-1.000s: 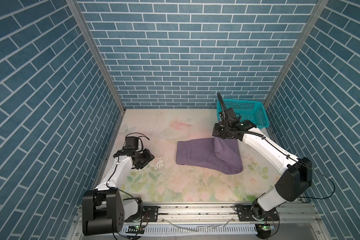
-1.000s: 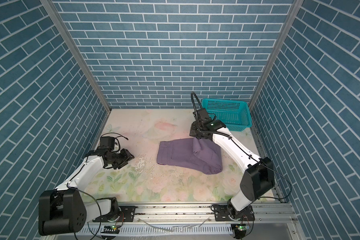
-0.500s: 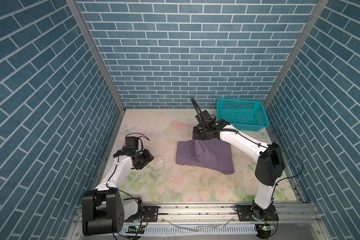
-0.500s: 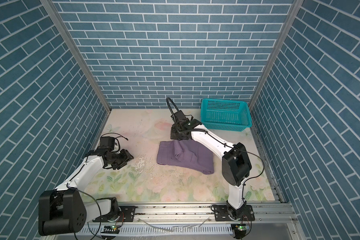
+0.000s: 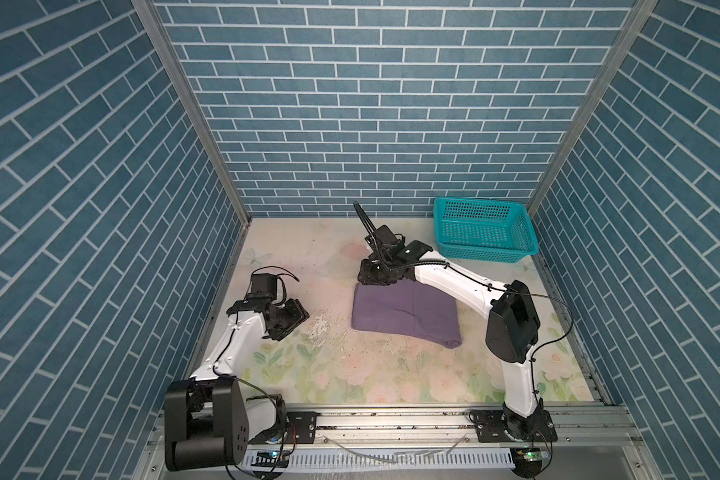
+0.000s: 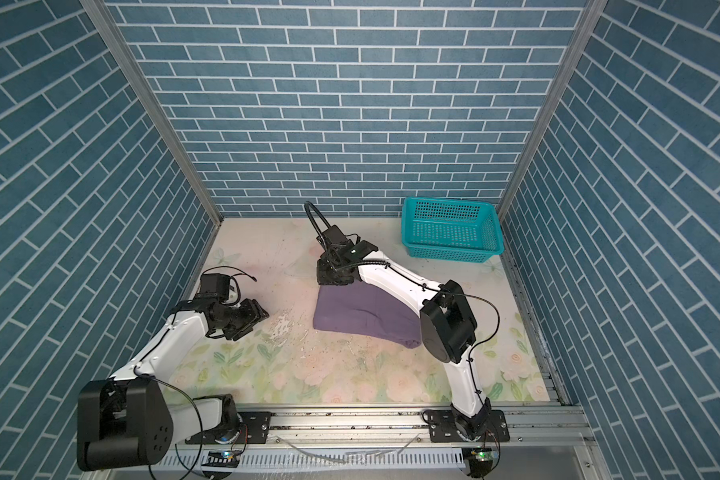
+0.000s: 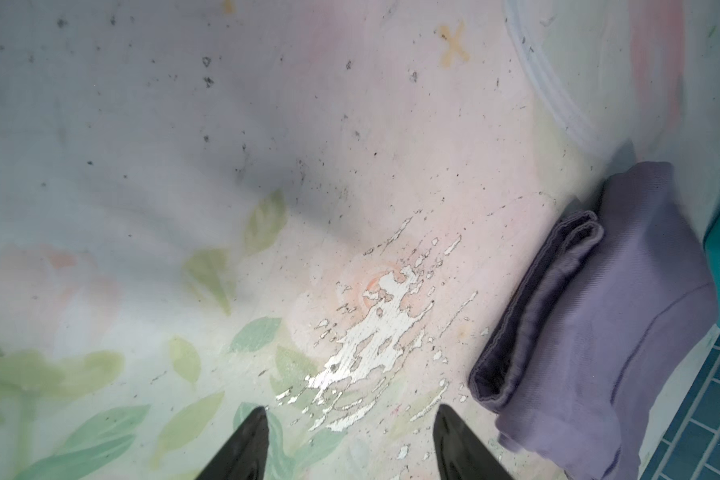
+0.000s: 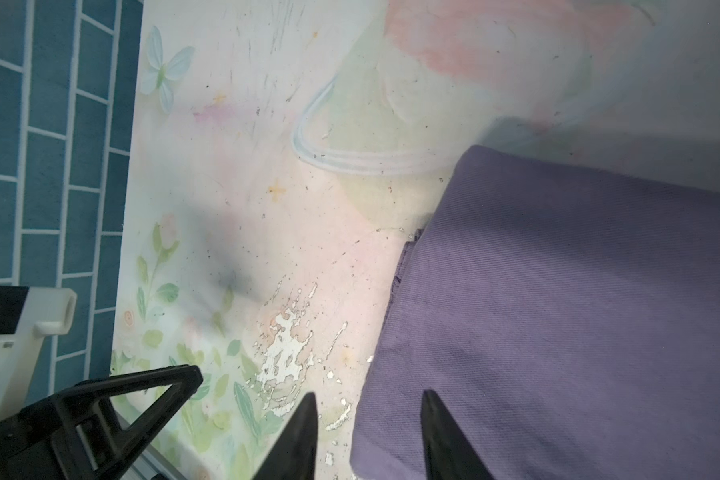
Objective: Fold and stack the trousers
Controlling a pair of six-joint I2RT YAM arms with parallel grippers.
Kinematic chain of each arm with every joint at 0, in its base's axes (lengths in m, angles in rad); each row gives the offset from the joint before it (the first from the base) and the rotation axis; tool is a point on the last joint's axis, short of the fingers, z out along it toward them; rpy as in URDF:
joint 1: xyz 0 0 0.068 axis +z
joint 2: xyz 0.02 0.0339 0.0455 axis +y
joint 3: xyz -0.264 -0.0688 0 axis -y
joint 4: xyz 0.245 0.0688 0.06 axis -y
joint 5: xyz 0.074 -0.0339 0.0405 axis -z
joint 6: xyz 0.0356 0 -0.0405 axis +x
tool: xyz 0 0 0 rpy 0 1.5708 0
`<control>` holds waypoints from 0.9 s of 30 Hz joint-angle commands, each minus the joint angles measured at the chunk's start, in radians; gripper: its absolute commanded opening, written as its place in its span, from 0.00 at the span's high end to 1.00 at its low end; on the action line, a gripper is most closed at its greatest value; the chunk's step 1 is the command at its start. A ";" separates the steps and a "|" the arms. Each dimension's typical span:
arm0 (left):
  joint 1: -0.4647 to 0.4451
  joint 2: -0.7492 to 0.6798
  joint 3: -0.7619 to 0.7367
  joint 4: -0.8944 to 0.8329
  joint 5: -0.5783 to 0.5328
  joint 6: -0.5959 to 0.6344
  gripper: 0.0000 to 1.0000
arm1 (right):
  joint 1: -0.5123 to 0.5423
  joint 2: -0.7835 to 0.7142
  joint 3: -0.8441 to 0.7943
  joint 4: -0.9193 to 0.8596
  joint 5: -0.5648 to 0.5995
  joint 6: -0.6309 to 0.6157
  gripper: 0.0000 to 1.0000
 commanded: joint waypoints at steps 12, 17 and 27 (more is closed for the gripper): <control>-0.171 0.064 0.212 -0.047 -0.049 -0.027 0.35 | -0.070 -0.270 0.178 -0.144 0.250 -0.230 0.57; -0.419 0.201 0.398 -0.076 -0.137 -0.040 0.35 | -0.163 -0.456 -0.140 -0.102 0.251 -0.181 0.57; -0.799 0.607 0.726 -0.080 -0.194 -0.061 0.37 | -0.338 -0.708 -0.766 -0.104 0.270 -0.078 0.57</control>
